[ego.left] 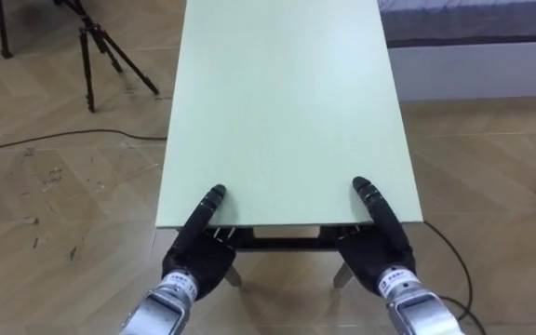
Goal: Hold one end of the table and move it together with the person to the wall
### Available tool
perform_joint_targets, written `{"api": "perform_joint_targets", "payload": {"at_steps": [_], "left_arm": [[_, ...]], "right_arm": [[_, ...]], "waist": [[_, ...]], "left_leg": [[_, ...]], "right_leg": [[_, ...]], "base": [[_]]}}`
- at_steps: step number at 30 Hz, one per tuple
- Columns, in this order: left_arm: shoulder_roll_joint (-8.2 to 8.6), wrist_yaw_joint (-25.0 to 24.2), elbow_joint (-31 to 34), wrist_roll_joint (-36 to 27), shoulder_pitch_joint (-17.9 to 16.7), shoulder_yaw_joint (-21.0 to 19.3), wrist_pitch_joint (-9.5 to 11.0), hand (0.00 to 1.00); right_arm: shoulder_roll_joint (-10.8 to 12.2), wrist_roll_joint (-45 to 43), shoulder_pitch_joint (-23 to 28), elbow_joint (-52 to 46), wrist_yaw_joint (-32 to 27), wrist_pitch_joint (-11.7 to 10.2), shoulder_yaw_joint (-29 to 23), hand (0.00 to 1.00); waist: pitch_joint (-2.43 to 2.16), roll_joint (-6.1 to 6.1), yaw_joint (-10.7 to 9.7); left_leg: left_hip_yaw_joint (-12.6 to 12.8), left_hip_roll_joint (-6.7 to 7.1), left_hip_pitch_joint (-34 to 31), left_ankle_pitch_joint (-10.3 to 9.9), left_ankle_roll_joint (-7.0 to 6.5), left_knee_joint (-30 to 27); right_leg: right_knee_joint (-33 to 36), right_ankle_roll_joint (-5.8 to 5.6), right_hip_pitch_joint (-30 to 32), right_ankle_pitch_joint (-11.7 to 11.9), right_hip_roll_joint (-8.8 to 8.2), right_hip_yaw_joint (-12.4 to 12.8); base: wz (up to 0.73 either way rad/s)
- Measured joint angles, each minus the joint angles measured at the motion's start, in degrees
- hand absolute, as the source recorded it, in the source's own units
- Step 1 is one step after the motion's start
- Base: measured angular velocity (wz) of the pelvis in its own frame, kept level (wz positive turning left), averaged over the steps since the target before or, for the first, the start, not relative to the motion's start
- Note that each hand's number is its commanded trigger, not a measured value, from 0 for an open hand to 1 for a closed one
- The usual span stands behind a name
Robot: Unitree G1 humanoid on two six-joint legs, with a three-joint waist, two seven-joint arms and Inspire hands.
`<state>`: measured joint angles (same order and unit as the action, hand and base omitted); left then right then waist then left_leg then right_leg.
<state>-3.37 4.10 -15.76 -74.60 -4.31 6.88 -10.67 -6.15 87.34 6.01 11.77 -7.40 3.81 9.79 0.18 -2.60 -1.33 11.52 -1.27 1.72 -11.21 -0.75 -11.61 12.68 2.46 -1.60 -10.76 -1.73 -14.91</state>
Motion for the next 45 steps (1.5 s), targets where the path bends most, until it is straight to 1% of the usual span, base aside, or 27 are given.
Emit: {"api": "perform_joint_targets", "payload": {"at_steps": [3,6,7,14,17,19,21,22,23,24,25,26,28,30,32,33,34,35,36,38,39,40,41,42,43,44,45], "left_arm": [[-0.01,0.5,2.5,0.5,-0.7,0.0,-0.3,1.0],[0.0,0.4,6.2,1.0,-2.7,0.1,-0.3,1.0],[0.01,0.4,7.2,1.5,-3.2,0.5,-0.2,1.0],[0.14,-0.1,9.6,2.8,-5.8,3.1,3.8,1.0],[0.14,-0.3,10.5,2.7,-7.5,4.2,4.6,1.0],[0.19,-0.3,10.8,2.6,-8.4,4.8,4.9,1.0],[0.22,-0.3,11.2,2.5,-9.4,5.3,5.2,1.0],[0.54,-0.5,11.2,2.4,-9.9,5.9,6.0,1.0],[0.3,-1.7,11.7,2.2,-11.3,6.2,7.7,1.0],[0.18,-2.5,11.9,2.0,-12.0,6.3,8.6,1.0],[0.47,-3.0,11.6,1.4,-12.5,6.4,9.4,1.0],[0.9,-2.6,11.2,1.6,-12.6,7.4,9.4,1.0],[0.85,-2.6,11.7,1.7,-12.8,7.8,9.4,1.0],[0.37,-2.6,12.0,1.7,-12.7,8.4,9.8,1.0],[0.08,-2.6,12.1,1.0,-12.7,9.2,10.8,1.0],[-0.06,-2.6,12.1,0.9,-12.7,9.4,10.9,1.0],[-0.06,-2.6,12.1,0.9,-12.7,9.8,11.3,1.0],[-0.1,-2.7,12.0,0.9,-12.8,9.9,11.5,1.0],[-0.32,-2.7,12.0,0.9,-12.9,9.9,11.5,1.0],[-1.65,-3.0,12.0,0.7,-13.3,10.5,11.8,1.0],[-2.12,-3.0,12.1,0.2,-13.3,11.2,11.9,1.0],[-2.77,-3.1,12.1,-0.3,-13.4,11.5,12.2,1.0],[-2.67,-3.1,12.1,-0.3,-13.5,11.4,12.3,1.0],[-2.63,-3.1,12.1,-0.3,-13.5,11.4,12.3,1.0],[-2.53,-3.1,12.1,-0.2,-13.7,11.5,12.4,1.0],[-2.15,-3.1,12.2,-0.3,-14.3,11.6,12.7,1.0],[-1.86,-3.1,12.2,-0.4,-14.4,11.6,12.7,1.0]], "right_arm": [[0.4,-0.9,0.9,-1.9,0.2,-0.1,-0.6,1.0],[0.5,0.1,2.8,-4.7,0.5,-0.2,-0.7,1.0],[0.6,0.1,3.7,-5.7,0.6,-0.9,-0.5,1.0],[1.2,0.0,6.0,-6.8,2.7,-5.0,2.1,1.0],[1.0,-0.1,7.6,-7.1,4.1,-7.5,3.7,1.0],[1.0,-0.2,8.4,-7.1,4.9,-8.0,3.8,1.0],[0.5,-0.2,9.0,-7.1,5.5,-8.2,4.1,1.0],[0.3,-0.2,9.4,-7.1,5.5,-8.2,4.1,1.0],[0.6,-0.7,9.1,-7.2,5.6,-8.0,4.9,1.0],[0.7,-1.1,8.8,-7.3,5.6,-8.1,5.5,1.0],[0.4,-1.6,9.0,-7.8,5.7,-9.6,6.4,1.0],[-0.6,-1.4,9.5,-7.8,5.7,-10.9,7.1,1.0],[-0.7,-1.4,9.7,-7.8,5.8,-11.7,7.2,1.0],[-0.7,-1.0,10.2,-7.9,6.3,-12.3,7.4,1.0],[-1.3,0.4,10.4,-7.9,6.9,-12.6,7.7,1.0],[-1.4,0.7,10.5,-7.9,6.9,-12.6,7.9,1.0],[-1.4,1.4,10.6,-7.9,7.0,-12.7,8.3,1.0],[-1.0,1.9,10.9,-7.9,7.3,-12.8,8.1,1.0],[-0.8,2.0,11.1,-7.8,7.3,-12.9,8.2,1.0],[-0.9,2.5,12.2,-7.8,7.7,-12.7,8.7,1.0],[-1.0,2.6,12.3,-7.8,7.9,-12.7,8.8,1.0],[-1.2,2.6,12.4,-7.8,8.1,-12.7,9.0,1.0],[-1.4,2.6,12.5,-7.8,8.4,-12.9,9.1,1.0],[-1.4,2.6,12.6,-7.8,8.4,-13.2,9.2,1.0],[-1.5,2.6,12.7,-7.8,8.4,-13.5,9.3,1.0],[-1.8,2.6,12.8,-7.8,8.4,-13.6,9.5,1.0],[-2.0,2.6,12.7,-7.8,8.4,-13.7,9.6,1.0]], "waist": [[0.03,0.14,-0.1],[0.12,0.57,0.0],[0.12,0.64,0.2],[0.1,1.19,0.4],[0.1,1.19,0.5],[0.09,1.18,0.4],[0.09,0.99,0.6],[0.4,0.33,1.6],[0.27,0.37,2.6],[0.17,0.55,2.7],[0.57,-0.3,2.5],[0.48,-0.84,1.6],[0.85,-0.28,1.6],[0.99,0.47,0.7],[1.1,1.37,0.6],[1.09,1.41,0.9],[1.13,1.52,1.3],[1.17,1.49,1.6],[1.19,1.63,1.7],[1.12,2.29,1.6],[1.1,2.28,1.7],[1.09,2.22,1.8],[1.05,2.08,2.5],[1.04,2.08,3.1],[1.04,2.06,3.6],[0.8,1.51,4.1],[0.57,1.07,4.1]], "left_leg": [[0.0,-0.01,0.0,0.0,0.0,0.1],[0.0,-0.09,0.0,0.0,0.0,0.4],[0.0,-0.08,0.0,0.0,0.0,0.4],[0.3,-0.01,-0.2,0.0,0.02,1.2],[0.2,0.0,-0.2,0.0,0.02,1.4],[-0.2,-0.03,0.0,0.0,0.02,1.6],[-2.7,-0.37,0.8,0.0,0.0,2.5],[-7.9,-1.78,1.8,0.0,0.09,3.0],[-11.5,-2.63,1.5,-0.1,0.26,2.8],[-11.8,-2.68,1.0,-0.4,0.76,2.4],[-11.6,-3.06,1.1,-2.3,2.14,1.7],[-8.7,-3.43,1.3,-2.3,2.76,2.2],[-5.1,-3.96,1.3,-1.7,3.06,3.4],[-4.7,-3.89,0.8,-1.7,3.03,3.2],[-3.4,-3.87,-0.1,-1.8,3.02,0.8],[-3.3,-3.92,-0.3,-1.9,3.06,0.1],[-3.0,-4.03,-0.9,-2.6,3.16,-1.6],[-2.8,-4.35,-1.5,-3.9,3.38,-4.1],[-2.8,-4.56,-1.9,-4.2,3.73,-5.5],[-2.6,-5.57,-4.9,-5.1,4.71,-12.0],[-2.3,-6.1,-6.0,-5.3,4.98,-13.8],[-2.3,-6.95,-8.1,-5.3,5.04,-17.3],[-2.5,-7.63,-9.4,-5.3,5.09,-19.3],[-2.5,-8.11,-9.5,-5.3,5.13,-19.8],[-2.4,-9.54,-10.3,-5.4,5.28,-24.1],[-2.3,-11.53,-10.4,-4.7,5.86,-32.7],[-2.5,-12.5,-9.9,-4.2,6.26,-36.2]], "right_leg": [[-0.1,0.0,0.0,0.0,0.04,0.0],[-0.1,0.0,0.0,0.0,0.22,0.2],[-0.1,0.0,0.1,0.0,0.25,0.4],[-0.1,0.0,0.8,0.0,0.39,0.6],[-0.1,0.0,0.8,0.0,0.38,0.9],[0.0,0.0,0.8,0.0,0.42,0.9],[2.5,-0.12,1.8,-0.1,1.01,0.6],[8.1,-0.68,6.0,-1.4,1.92,1.4],[1.7,0.83,9.0,0.0,3.84,5.1],[-2.3,1.22,9.8,2.8,3.9,5.3],[-2.5,1.48,11.3,9.8,2.6,3.4],[-1.5,1.23,11.1,9.1,2.57,2.9],[-1.1,1.06,11.0,9.0,2.89,3.5],[-0.8,0.62,11.1,8.2,2.9,3.7],[0.0,0.59,11.2,7.9,2.8,3.5],[0.1,0.61,11.2,7.9,2.79,3.5],[0.7,1.08,11.2,7.3,2.74,3.6],[1.9,1.33,11.4,6.1,2.82,3.7],[2.8,1.49,11.6,5.5,2.83,3.8],[4.5,2.24,12.4,3.6,2.86,3.4],[4.8,2.47,12.7,3.4,2.91,3.3],[5.5,3.11,13.5,3.1,3.12,2.9],[6.0,3.99,14.2,3.0,3.27,2.1],[6.2,4.45,14.7,2.9,3.48,2.1],[6.2,5.74,14.8,2.6,4.0,1.8],[6.5,6.5,14.6,2.3,4.61,0.9],[6.5,6.77,14.7,2.3,5.12,0.6]], "base": [[0.0],[0.0],[0.0],[-0.01],[0.0],[0.0],[-0.18],[-0.68],[-0.73],[-0.38],[0.29],[0.42],[0.32],[0.36],[0.09],[-0.08],[0.0],[0.0],[0.09],[0.17],[0.12],[0.0],[-0.09],[-0.19],[-0.3],[-0.26],[-0.04]]}}
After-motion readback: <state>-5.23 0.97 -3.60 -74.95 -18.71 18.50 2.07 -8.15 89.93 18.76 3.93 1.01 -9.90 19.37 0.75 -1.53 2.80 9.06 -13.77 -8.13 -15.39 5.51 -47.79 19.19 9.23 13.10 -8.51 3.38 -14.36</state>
